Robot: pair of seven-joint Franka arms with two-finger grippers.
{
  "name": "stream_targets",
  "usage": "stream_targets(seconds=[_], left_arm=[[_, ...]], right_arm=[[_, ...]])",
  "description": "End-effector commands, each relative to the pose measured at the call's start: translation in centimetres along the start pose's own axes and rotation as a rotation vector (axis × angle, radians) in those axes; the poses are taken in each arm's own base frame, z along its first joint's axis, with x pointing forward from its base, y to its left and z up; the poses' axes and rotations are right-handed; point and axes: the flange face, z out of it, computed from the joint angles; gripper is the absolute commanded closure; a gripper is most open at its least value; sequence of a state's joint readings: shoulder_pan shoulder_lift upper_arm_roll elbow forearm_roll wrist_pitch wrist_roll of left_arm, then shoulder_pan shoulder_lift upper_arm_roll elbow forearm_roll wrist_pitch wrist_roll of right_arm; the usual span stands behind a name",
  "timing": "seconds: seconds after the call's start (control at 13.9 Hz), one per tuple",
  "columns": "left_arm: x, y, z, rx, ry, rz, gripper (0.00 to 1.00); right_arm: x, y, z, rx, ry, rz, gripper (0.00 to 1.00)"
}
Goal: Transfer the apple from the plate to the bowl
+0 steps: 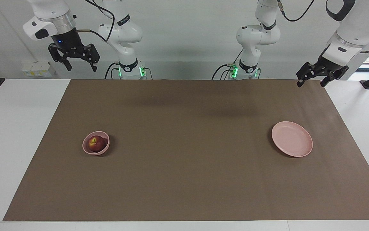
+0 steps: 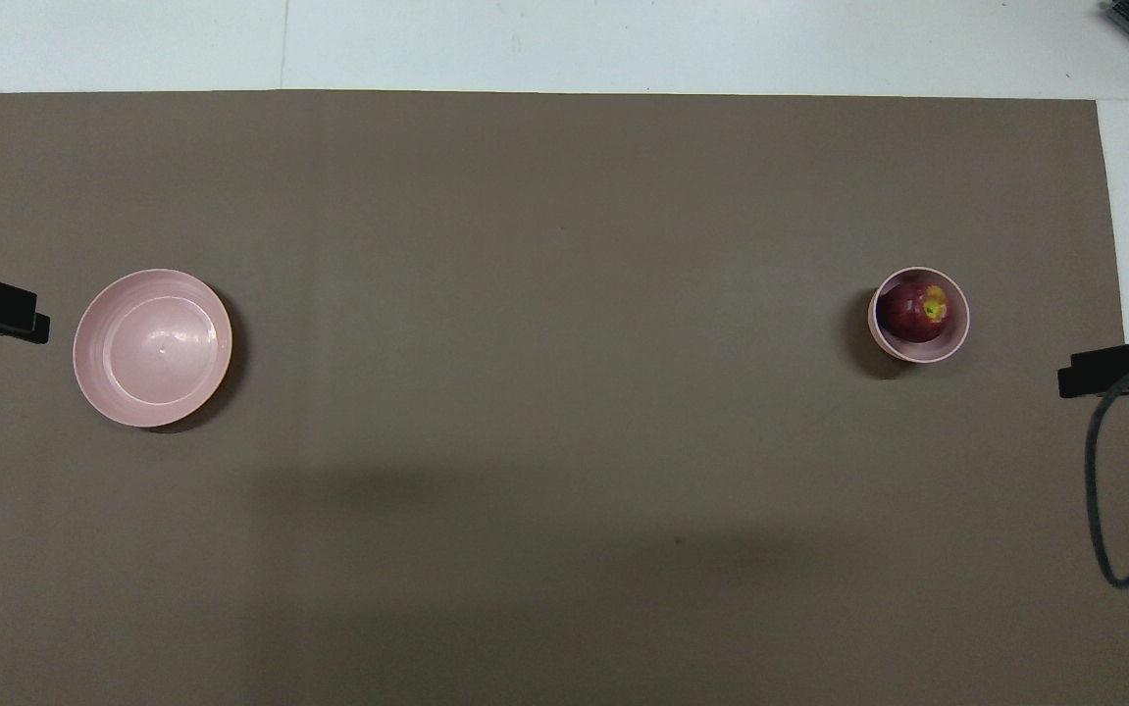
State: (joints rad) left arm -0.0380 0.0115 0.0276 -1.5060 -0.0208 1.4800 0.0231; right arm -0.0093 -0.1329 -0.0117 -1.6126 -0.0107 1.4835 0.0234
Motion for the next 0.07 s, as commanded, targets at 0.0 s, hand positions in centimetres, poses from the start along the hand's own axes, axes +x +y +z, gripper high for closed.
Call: stream_targets(seconds=[0.0], left_arm=[[-0.09,-0.04,-0.33,0.007,-0.007,0.004,0.0]], right_arm=[[-0.06,0.44,-0.07,-0.005,0.008,-0.004,0.0]])
